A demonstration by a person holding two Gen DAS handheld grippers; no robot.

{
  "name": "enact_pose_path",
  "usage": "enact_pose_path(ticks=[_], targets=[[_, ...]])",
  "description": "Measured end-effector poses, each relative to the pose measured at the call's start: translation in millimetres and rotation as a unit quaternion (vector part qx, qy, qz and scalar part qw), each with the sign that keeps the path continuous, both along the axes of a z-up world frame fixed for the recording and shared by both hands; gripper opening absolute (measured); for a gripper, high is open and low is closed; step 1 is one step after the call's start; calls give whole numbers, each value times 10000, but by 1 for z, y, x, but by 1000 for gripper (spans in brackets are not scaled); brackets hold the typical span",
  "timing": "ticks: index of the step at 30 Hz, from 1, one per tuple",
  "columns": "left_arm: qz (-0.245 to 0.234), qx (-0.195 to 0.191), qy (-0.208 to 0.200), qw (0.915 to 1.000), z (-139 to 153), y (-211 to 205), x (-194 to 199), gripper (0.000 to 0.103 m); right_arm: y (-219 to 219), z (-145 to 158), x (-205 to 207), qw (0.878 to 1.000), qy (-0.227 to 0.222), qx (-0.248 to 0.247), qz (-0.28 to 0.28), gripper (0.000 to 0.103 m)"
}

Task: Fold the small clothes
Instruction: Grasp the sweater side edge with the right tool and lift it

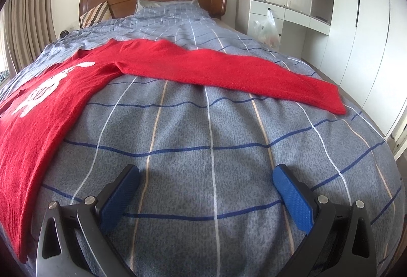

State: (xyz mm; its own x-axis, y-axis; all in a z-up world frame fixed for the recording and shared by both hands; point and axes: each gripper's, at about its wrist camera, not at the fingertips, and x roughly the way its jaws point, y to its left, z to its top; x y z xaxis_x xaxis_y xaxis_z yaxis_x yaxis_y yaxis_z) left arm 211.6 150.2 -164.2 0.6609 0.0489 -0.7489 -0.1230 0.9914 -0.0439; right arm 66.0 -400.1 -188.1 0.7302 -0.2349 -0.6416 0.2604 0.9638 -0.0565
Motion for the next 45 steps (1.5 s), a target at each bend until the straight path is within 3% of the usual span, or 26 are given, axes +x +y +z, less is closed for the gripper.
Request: enact_pose_path(ticks=[5, 8, 10, 12, 15, 17, 21, 24, 27, 28, 29, 32, 36, 41, 45], targets=[[20, 108, 39, 9999, 0, -5, 2, 103, -3, 3, 1, 9999, 14, 155, 35, 103], [-57, -28, 108, 9999, 1, -4, 2, 103, -28, 26, -6, 9936, -162, 1111, 125, 102], [-234, -48, 200, 9995, 3, -4, -3, 103, -58, 47, -17, 9800, -601, 1892, -152, 102], [-372, -53, 343, 9987, 5, -6, -14, 103, -94, 58, -23, 9544, -987, 2788, -409, 102], [-357, -268, 504, 9977, 10, -4, -37, 103, -151, 44, -21, 8929, -1126, 4240, -1009, 95], [-385, -361, 445, 9976, 12, -2, -53, 103, -179, 29, -17, 8541, -1192, 4875, -1368, 85], [-347, -494, 87, 9981, 3, 4, -82, 103, -211, 14, -2, 8176, -1466, 5251, -1854, 71], [-431, -230, -186, 9986, -2, -1, -96, 103, -222, 6, 13, 8047, -1648, 5278, -2160, 61], [-409, -146, -212, 9988, -2, -5, -94, 103, -228, -2, 29, 8112, -1484, 5159, -2319, 32], [-401, -161, -238, 9988, -3, -4, -94, 103, -228, -3, 34, 8170, -1350, 5074, -2384, 14], [-391, -146, -256, 9988, -4, -5, -93, 103, -228, -3, 39, 8243, -1203, 4964, -2442, 7], [-343, -4, -312, 9989, -5, -8, -93, 103, -223, 17, 51, 8465, -1091, 4621, -2407, 6], [-266, 49, -364, 9990, -7, -8, -93, 103, -182, 84, 90, 8815, -1345, 4241, -1584, 5], [-264, 50, -381, 9989, -7, -8, -93, 103, -51, 167, 167, 9166, -1422, 3733, 151, 5], [-260, 62, -390, 9989, -7, -8, -93, 103, 75, 179, 223, 9302, -1082, 3278, 1244, 5]])
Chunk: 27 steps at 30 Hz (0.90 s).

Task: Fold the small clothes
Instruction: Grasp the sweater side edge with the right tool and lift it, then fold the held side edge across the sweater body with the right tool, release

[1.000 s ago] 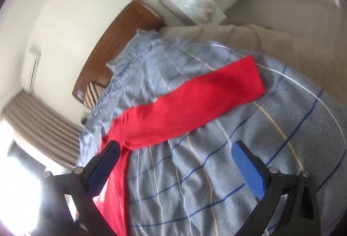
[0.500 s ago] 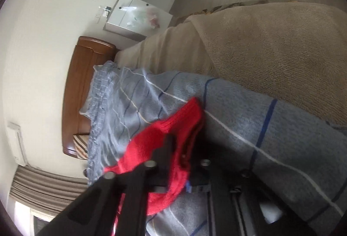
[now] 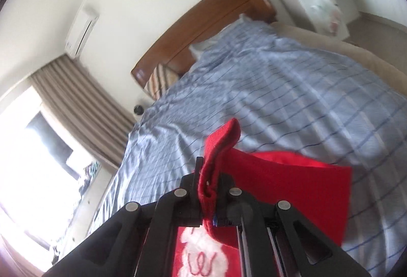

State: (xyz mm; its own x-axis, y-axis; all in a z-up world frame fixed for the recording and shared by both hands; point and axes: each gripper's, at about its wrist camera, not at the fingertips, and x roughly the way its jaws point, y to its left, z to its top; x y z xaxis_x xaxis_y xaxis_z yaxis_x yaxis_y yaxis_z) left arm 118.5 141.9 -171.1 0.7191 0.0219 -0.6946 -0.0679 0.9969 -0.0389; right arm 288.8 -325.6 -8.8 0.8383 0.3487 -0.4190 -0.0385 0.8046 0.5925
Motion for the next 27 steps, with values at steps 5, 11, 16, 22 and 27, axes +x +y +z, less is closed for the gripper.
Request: enact_pose_path(ticks=[5, 11, 16, 22, 27], targets=[[-4, 4, -24, 10000, 2, 0, 0, 103, 126, -51, 36, 9944, 418, -650, 718, 5], [16, 46, -117, 9999, 1, -1, -1, 103, 209, -152, 56, 9698, 1670, -1058, 1429, 67], [64, 101, -183, 9998, -1, -4, -4, 103, 212, -157, 22, 9716, 1308, -584, 1886, 71], [89, 81, -200, 9997, -1, -3, -4, 103, 141, -121, -44, 9740, 651, -908, 1973, 77], [151, 107, -210, 9996, -1, -3, -4, 103, 36, -124, -104, 9645, 587, -2464, 746, 78]])
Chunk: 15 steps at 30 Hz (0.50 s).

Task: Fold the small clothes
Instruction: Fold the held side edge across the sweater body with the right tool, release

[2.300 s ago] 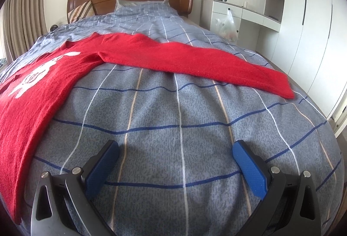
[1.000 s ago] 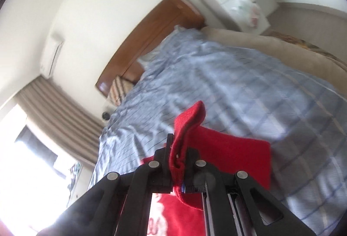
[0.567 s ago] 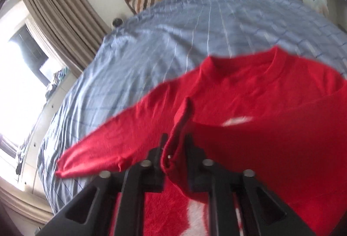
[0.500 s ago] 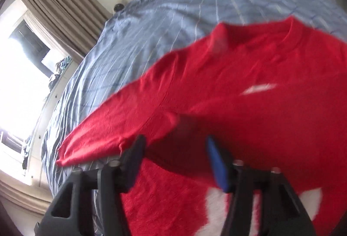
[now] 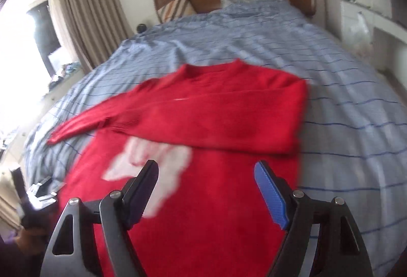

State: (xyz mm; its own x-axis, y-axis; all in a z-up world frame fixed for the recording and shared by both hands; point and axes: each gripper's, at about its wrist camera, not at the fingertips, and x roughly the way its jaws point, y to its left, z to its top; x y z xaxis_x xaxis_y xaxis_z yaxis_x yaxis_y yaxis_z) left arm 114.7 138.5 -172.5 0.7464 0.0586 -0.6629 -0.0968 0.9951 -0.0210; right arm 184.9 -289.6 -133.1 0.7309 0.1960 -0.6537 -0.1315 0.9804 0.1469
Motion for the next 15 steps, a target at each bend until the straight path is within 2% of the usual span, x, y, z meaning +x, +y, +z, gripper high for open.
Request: enact_pose_path(ticks=[4, 8, 11, 13, 15], targets=[[2, 8, -6, 10000, 0, -1, -1, 103, -78, -9, -30, 9925, -106, -775, -943, 78], [0, 29, -52, 10000, 0, 0, -2, 103, -133, -14, -43, 9805, -169, -992, -1689, 78], [1, 32, -83, 10000, -1, -1, -4, 103, -157, -25, -46, 9787, -89, -632, -1950, 83], [0, 36, -92, 10000, -1, 0, -4, 103, -169, -39, -44, 9811, 67, -207, -1924, 84], [0, 36, -94, 9999, -2, 0, -5, 103, -172, -39, -46, 9818, -20, -47, -1897, 86]])
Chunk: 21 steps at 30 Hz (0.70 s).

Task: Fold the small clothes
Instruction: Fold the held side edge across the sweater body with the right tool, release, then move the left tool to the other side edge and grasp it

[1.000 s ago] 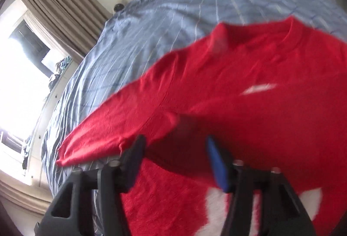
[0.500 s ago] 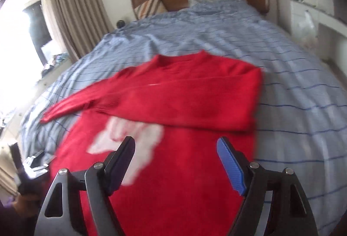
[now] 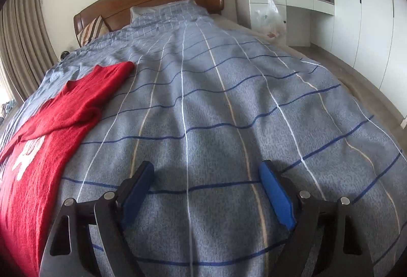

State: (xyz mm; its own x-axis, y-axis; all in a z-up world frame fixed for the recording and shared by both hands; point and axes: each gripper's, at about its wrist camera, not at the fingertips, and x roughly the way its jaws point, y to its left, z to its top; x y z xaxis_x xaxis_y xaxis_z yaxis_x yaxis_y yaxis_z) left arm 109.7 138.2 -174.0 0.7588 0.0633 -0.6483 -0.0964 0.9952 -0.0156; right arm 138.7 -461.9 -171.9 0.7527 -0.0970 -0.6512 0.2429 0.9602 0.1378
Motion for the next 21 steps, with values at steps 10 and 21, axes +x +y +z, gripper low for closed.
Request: enact_pose_path(ticks=[10, 21], targets=[[-23, 2, 61, 10000, 1, 0, -2, 103, -8, -4, -6, 9975, -378, 573, 148, 89], [-163, -895, 296, 9954, 28, 25, -9, 103, -4, -10, -2, 9984, -316, 458, 106, 89]])
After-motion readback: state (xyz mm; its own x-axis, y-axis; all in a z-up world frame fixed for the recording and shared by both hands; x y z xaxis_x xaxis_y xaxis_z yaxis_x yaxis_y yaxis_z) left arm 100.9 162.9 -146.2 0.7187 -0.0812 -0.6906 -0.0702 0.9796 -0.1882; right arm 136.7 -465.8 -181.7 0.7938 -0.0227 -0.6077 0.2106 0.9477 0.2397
